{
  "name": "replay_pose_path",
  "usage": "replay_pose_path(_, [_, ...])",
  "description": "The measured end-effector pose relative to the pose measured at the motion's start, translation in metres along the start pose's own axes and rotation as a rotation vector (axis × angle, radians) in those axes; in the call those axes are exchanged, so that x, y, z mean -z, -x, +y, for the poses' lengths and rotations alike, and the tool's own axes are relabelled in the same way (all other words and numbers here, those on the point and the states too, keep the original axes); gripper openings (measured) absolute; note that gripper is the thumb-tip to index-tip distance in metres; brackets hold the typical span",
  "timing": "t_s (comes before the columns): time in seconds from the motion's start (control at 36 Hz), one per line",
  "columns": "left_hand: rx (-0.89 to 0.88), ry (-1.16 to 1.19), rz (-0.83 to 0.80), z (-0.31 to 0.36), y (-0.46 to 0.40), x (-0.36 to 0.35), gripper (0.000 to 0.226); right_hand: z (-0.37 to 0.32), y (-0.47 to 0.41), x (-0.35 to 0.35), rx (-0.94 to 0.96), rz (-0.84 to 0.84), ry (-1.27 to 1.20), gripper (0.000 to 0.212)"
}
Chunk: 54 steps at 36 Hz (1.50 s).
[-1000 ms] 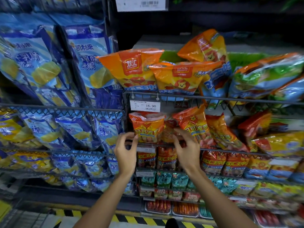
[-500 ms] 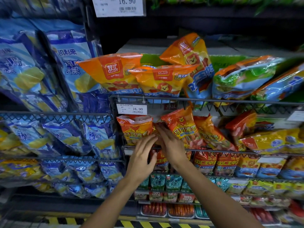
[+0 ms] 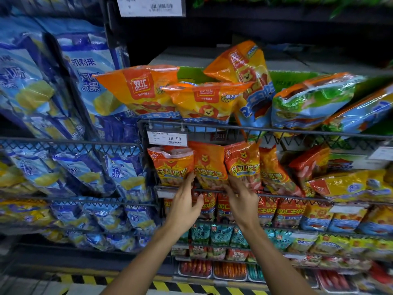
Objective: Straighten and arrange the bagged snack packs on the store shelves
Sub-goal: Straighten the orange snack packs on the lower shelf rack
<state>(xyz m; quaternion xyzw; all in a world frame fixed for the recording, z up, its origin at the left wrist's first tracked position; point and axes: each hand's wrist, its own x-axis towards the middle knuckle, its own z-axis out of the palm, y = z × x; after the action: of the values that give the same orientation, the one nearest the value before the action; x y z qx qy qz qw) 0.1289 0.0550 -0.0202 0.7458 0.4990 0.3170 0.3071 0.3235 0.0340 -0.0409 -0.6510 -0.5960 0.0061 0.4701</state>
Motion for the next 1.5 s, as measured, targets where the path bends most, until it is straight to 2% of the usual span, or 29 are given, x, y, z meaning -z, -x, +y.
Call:
replay_pose_path(0.17, [0.145,0.232,-0.097,0.011,-0.009,-0.011,0.084,0.004,0.004,0.007,-0.044,0.017,-0.075,0.031])
replay_pose_path(0.28, [0.172,0.374,-0.089,0.012,-0.023,-0.014,0.079,-0.003,-0.001,0.014,-0.061,-0.02,-0.118,0.033])
replay_pose_path(0.44, [0.081,0.467,0.058,0.004,-0.025,-0.011,0.043,-0.02,-0.011,0.024,-0.066,-0.088,-0.033,0.047])
replay_pose_path(0.67, [0.021,0.382,0.303,0.003,-0.026,-0.007,0.008,-0.018,-0.02,0.021,-0.133,-0.068,-0.095,0.032])
replay_pose_path(0.78, [0.033,0.393,0.385,0.002,-0.026,-0.012,0.01,-0.02,-0.02,0.021,-0.217,-0.044,-0.179,0.037])
replay_pose_path(0.86, [0.056,0.418,0.428,0.004,-0.026,-0.015,0.019,-0.016,-0.018,0.014,-0.275,-0.004,-0.212,0.03])
replay_pose_path(0.92, [0.066,0.436,0.45,0.004,-0.027,-0.017,0.02,-0.013,-0.016,0.011,-0.296,0.015,-0.228,0.038])
replay_pose_path(1.0, [0.073,0.437,0.448,0.001,-0.028,-0.02,0.025,-0.015,-0.016,0.012,-0.299,0.046,-0.233,0.049])
replay_pose_path(1.17, [0.068,0.483,0.469,0.0,-0.031,-0.023,0.043,-0.018,-0.016,0.013,-0.298,0.069,-0.27,0.044])
replay_pose_path(1.22, [0.047,0.482,0.484,0.004,-0.031,-0.023,0.043,-0.016,-0.016,0.012,-0.326,0.094,-0.293,0.042])
replay_pose_path(1.36, [-0.095,0.369,0.515,0.015,-0.041,-0.012,0.033,-0.021,-0.017,0.011,-0.31,0.123,-0.347,0.02])
replay_pose_path(1.5, [-0.103,0.398,0.454,0.008,-0.042,-0.003,0.033,-0.02,-0.019,0.004,-0.293,0.108,-0.331,0.027])
